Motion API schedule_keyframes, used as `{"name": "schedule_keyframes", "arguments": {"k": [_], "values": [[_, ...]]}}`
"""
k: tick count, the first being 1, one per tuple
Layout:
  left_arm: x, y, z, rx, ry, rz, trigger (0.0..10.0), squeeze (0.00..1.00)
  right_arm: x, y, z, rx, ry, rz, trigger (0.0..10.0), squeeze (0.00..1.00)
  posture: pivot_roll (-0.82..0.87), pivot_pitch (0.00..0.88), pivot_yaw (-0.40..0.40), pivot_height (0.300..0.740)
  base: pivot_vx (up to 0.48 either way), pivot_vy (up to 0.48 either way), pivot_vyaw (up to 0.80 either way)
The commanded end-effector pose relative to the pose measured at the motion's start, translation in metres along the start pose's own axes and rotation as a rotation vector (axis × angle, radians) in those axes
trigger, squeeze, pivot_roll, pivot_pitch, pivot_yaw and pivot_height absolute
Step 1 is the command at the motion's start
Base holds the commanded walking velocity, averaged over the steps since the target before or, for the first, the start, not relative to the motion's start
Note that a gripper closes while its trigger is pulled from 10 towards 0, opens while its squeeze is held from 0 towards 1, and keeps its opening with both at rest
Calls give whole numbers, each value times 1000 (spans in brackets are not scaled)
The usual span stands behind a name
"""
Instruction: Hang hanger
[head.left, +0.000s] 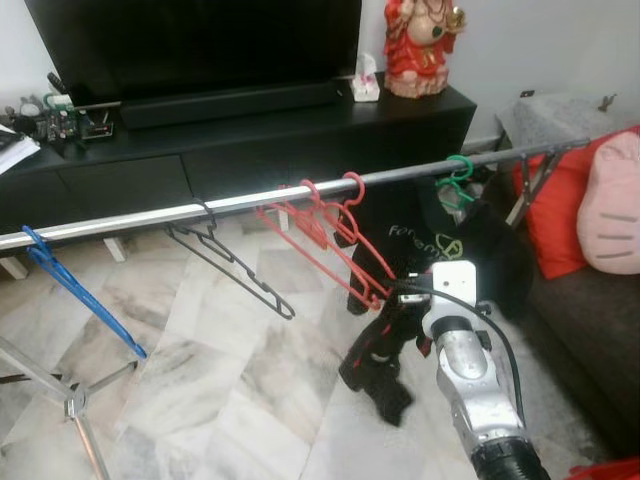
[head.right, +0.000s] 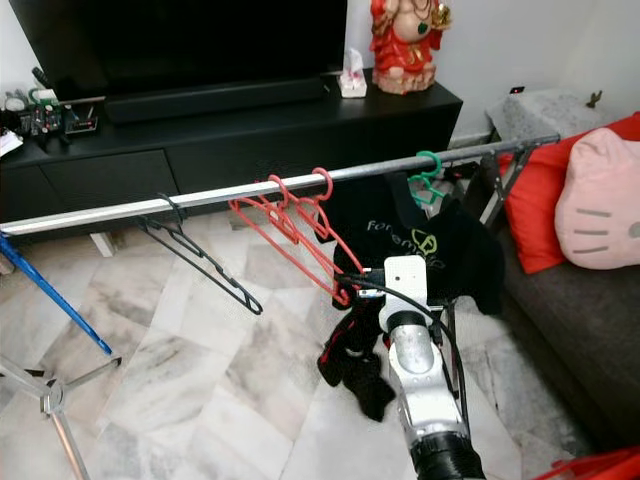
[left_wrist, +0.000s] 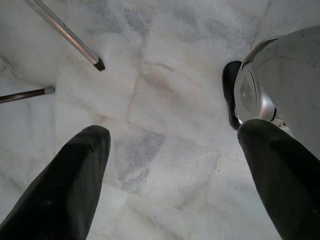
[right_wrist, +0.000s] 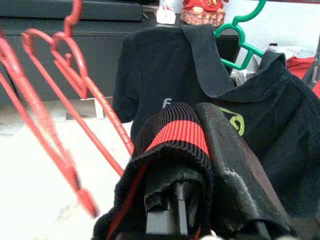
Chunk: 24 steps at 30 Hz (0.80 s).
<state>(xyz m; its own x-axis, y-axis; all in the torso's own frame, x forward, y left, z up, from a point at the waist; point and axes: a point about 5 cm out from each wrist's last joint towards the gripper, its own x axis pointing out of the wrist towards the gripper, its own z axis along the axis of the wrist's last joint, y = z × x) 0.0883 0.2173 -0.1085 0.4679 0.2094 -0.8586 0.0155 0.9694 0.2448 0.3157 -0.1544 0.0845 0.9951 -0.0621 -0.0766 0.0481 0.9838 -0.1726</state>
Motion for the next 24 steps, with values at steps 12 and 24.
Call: {"name": "schedule_keyframes", "arguments": {"k": [12,24], "values": [[-6,8,-7,-88,-47,227,10000,0,-22,5,-31,-11,77,107,10000,0,-45,0,-7,740,0,0,0],[1,40,75,-177,-416,215,10000,0,-42,-5,-88,116,328,36,10000,0,-48,0,-5,740,0,0,0]]}}
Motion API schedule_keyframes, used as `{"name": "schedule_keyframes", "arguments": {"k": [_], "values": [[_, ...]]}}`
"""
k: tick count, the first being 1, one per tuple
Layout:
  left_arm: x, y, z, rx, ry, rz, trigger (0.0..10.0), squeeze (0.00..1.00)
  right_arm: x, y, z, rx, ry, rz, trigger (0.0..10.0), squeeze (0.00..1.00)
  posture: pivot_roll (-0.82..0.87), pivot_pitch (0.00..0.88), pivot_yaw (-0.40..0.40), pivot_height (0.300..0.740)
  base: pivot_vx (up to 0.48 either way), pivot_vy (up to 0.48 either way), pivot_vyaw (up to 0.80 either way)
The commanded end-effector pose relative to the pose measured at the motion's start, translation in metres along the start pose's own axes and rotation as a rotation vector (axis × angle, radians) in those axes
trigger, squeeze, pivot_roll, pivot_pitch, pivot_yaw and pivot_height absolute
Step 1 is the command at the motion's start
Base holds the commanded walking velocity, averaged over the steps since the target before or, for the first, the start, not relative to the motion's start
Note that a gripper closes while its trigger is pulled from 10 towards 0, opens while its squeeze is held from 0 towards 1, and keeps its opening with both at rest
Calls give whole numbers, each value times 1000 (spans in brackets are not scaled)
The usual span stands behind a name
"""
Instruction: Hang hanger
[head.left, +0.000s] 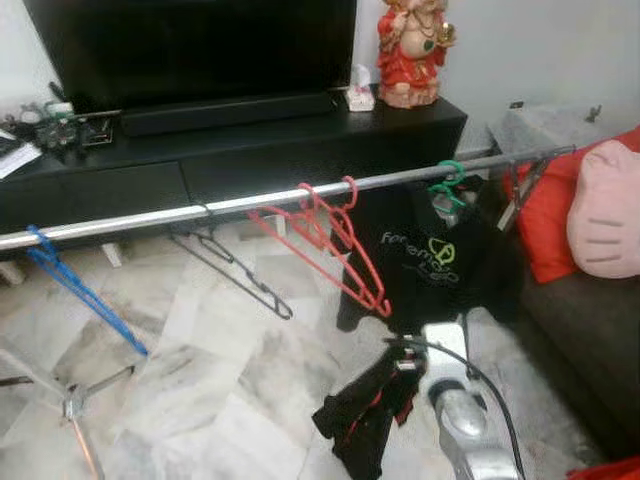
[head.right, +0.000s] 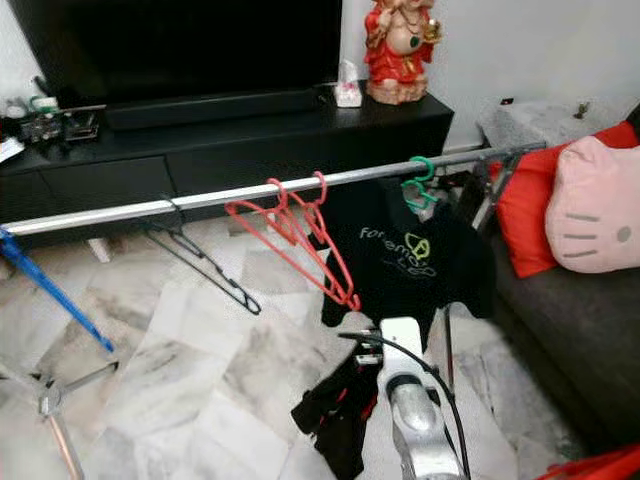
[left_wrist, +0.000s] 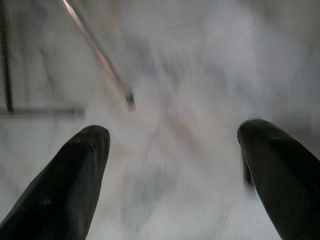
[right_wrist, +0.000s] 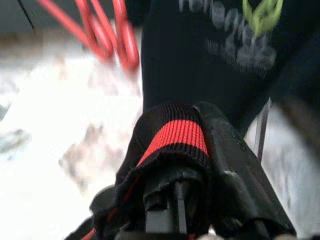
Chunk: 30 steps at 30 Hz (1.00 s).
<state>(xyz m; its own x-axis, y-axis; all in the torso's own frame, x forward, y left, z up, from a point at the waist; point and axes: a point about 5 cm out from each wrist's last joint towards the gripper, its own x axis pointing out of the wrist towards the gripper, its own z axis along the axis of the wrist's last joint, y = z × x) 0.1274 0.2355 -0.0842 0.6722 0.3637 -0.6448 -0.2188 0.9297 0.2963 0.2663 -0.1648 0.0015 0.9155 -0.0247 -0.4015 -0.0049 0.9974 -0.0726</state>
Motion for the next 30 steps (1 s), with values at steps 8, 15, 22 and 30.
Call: {"name": "schedule_keyframes", "arguments": {"k": [8,15,22,30], "values": [[19,4,74,-91,-295,25,10000,0,-7,-25,-19,60,10,-137,10000,0,-53,15,4,740,0,0,0],[13,11,85,-122,-419,33,10000,0,-28,-29,-26,16,-76,-123,10000,0,-64,41,8,740,0,0,0],[-5,22,101,-111,-582,70,10000,0,-48,-45,-25,16,-149,-145,10000,0,-76,48,11,740,0,0,0],[-9,18,130,-158,-661,57,10000,0,-38,-39,-17,37,-160,-147,10000,0,-63,35,9,740,0,0,0]]}}
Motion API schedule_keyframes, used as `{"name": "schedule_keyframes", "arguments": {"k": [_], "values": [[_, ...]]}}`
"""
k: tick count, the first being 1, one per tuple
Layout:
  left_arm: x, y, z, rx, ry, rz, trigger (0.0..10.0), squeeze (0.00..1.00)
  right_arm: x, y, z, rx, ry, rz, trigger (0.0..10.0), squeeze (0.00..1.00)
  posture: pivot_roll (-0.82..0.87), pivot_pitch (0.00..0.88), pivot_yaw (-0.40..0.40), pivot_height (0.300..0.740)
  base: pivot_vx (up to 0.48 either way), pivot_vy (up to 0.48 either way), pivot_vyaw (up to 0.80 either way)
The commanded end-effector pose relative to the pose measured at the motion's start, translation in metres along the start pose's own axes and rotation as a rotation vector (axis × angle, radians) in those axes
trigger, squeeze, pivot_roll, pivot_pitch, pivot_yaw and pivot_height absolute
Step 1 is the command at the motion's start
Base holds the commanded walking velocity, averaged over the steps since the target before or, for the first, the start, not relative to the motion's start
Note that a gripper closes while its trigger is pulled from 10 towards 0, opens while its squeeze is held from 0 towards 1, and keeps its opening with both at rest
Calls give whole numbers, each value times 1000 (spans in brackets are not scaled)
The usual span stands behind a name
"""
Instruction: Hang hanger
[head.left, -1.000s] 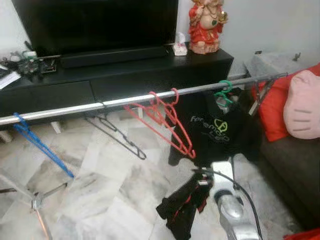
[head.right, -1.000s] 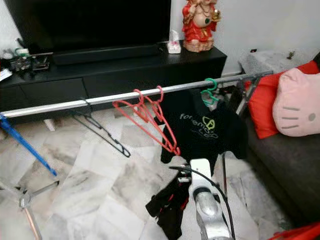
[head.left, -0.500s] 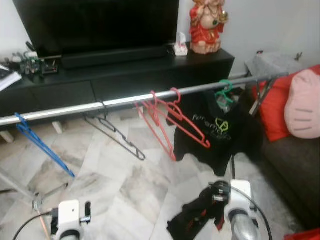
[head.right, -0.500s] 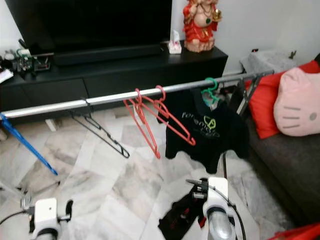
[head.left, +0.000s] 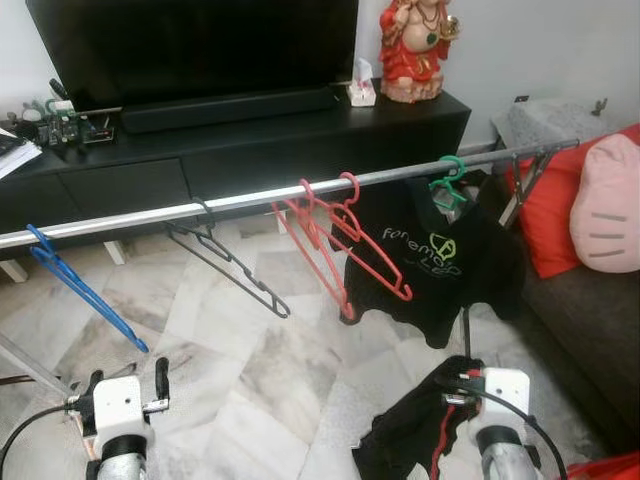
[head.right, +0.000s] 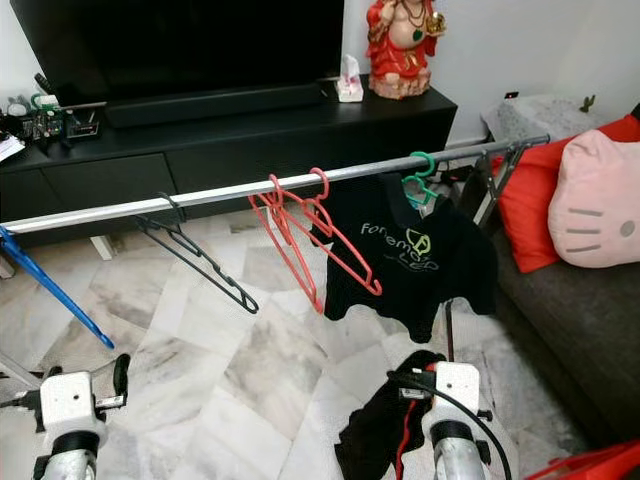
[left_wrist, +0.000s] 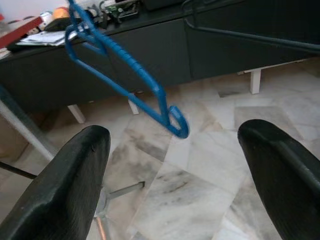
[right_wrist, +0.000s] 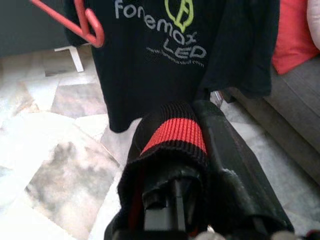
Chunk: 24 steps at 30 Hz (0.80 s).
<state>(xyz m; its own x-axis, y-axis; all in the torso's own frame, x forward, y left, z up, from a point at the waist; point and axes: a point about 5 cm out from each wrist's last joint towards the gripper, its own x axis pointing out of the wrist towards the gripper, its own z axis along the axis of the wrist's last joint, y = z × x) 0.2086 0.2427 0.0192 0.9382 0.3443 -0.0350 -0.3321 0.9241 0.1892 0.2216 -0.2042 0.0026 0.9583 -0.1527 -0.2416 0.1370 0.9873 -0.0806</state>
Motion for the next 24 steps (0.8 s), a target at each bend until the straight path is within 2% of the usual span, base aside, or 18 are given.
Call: {"name": "schedule_keyframes", "arguments": {"k": [1,5,9,15,24], "values": [[1,-3,0,-13,17,-4,10000,0,3,2,4,0,-6,-5,10000,0,-64,34,10,740,0,0,0],[4,-5,3,-15,18,-12,10000,0,6,8,9,-1,-28,19,10000,0,-65,34,11,740,0,0,0],[4,-7,3,-2,36,-29,10000,0,5,12,12,-4,-59,39,10000,0,-59,38,12,740,0,0,800],[8,-7,7,-7,35,-20,10000,0,4,14,9,3,-41,50,10000,0,-58,43,10,740,0,0,800],[7,-9,6,-6,50,-22,10000,0,6,17,10,6,-39,62,10000,0,-62,42,10,740,0,0,761]]}}
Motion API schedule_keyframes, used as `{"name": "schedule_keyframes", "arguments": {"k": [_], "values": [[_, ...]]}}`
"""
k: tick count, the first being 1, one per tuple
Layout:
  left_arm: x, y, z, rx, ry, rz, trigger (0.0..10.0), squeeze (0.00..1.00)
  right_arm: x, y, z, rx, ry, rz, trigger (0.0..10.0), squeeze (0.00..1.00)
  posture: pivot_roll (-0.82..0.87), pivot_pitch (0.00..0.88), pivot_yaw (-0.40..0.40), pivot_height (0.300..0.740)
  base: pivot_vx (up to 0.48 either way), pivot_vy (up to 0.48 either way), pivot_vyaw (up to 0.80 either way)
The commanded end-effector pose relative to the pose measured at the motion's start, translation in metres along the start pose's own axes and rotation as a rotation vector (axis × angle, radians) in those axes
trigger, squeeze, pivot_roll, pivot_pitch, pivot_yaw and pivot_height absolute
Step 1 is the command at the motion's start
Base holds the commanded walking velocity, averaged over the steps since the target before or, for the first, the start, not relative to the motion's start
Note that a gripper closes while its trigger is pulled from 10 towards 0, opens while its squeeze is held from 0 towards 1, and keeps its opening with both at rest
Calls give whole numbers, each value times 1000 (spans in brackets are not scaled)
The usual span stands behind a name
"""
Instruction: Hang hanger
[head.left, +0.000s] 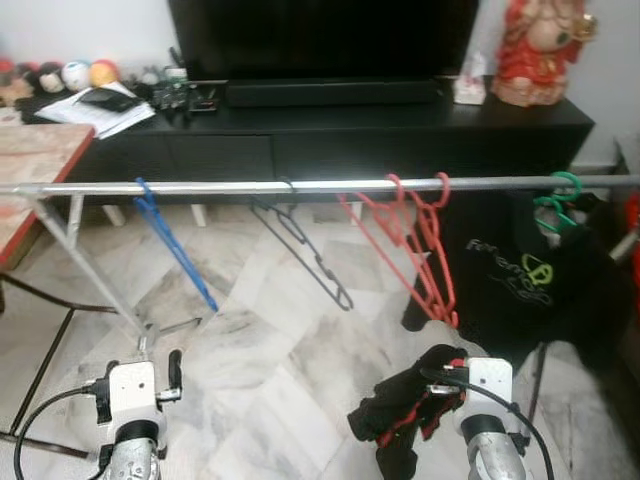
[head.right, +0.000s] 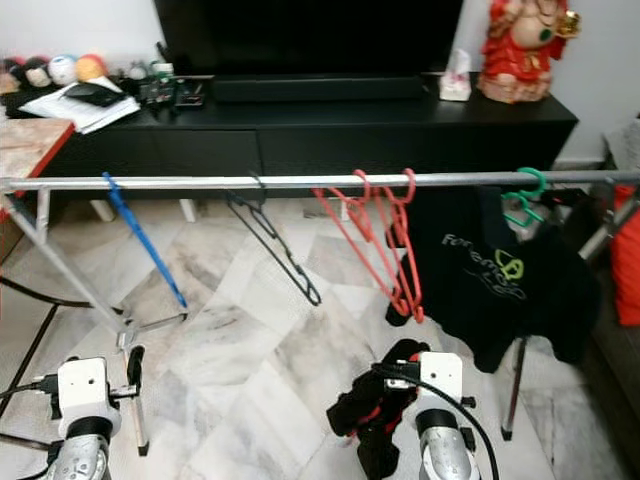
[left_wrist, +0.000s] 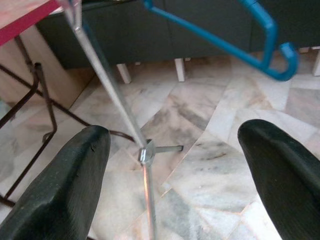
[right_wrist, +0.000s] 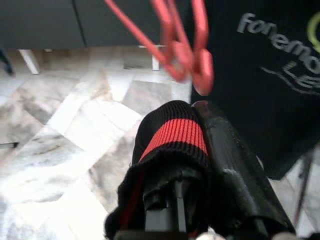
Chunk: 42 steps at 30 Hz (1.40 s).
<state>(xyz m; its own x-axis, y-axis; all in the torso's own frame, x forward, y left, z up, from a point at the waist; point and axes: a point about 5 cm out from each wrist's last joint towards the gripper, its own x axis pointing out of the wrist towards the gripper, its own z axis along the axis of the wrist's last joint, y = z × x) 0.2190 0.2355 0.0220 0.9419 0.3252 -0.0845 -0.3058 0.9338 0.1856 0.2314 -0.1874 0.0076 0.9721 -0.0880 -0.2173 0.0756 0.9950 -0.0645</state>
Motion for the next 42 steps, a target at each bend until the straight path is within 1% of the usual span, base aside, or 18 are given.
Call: {"name": "schedule_keyframes", "arguments": {"k": [1,12,19,24,25,27,29,34,36,37,38,39,40,42], "values": [[0,1,1,-5,5,6,10000,0,1,0,2,3,-8,-1,10000,0,-56,42,5,740,0,0,675],[2,0,3,-5,3,11,10000,0,4,0,0,-3,9,7,10000,0,-57,42,2,740,0,0,738],[4,1,4,-3,11,19,10000,0,8,2,-3,35,30,13,10000,0,-53,42,1,740,0,0,0],[9,-1,7,5,8,-5,10000,0,10,5,-4,33,39,22,10000,0,-53,38,0,740,0,0,0],[13,-3,9,19,4,-33,10000,0,10,5,-4,34,42,24,10000,0,-53,38,0,740,0,0,0],[16,-7,11,16,7,-72,10000,0,10,5,-5,36,43,25,10000,0,-51,35,0,740,0,0,0],[19,-11,15,22,-11,-102,10000,0,11,6,-5,36,44,31,10000,0,-50,33,0,740,0,0,0],[18,-16,17,10,-23,-119,10000,0,11,7,-7,44,48,29,10000,0,-53,22,2,740,0,0,0],[17,-17,16,6,-19,-121,10000,0,11,7,-8,69,55,17,10000,0,-53,22,2,740,0,0,0],[17,-18,16,4,-16,-123,10000,0,11,7,-9,78,63,10,10000,0,-53,22,2,740,0,0,0],[16,-18,15,4,-12,-127,10000,0,11,4,-13,66,88,-9,10000,0,-52,14,1,740,0,0,0],[16,-18,15,4,-12,-127,10000,0,11,4,-13,66,88,-9,10000,0,-52,14,1,740,0,0,0],[15,-18,14,3,-10,-128,10000,0,11,-3,-23,57,160,-73,10000,0,-53,10,2,740,0,0,0],[15,-18,14,3,-9,-128,10000,0,9,-10,-32,52,238,-130,10000,0,-54,8,4,740,0,0,0]]}}
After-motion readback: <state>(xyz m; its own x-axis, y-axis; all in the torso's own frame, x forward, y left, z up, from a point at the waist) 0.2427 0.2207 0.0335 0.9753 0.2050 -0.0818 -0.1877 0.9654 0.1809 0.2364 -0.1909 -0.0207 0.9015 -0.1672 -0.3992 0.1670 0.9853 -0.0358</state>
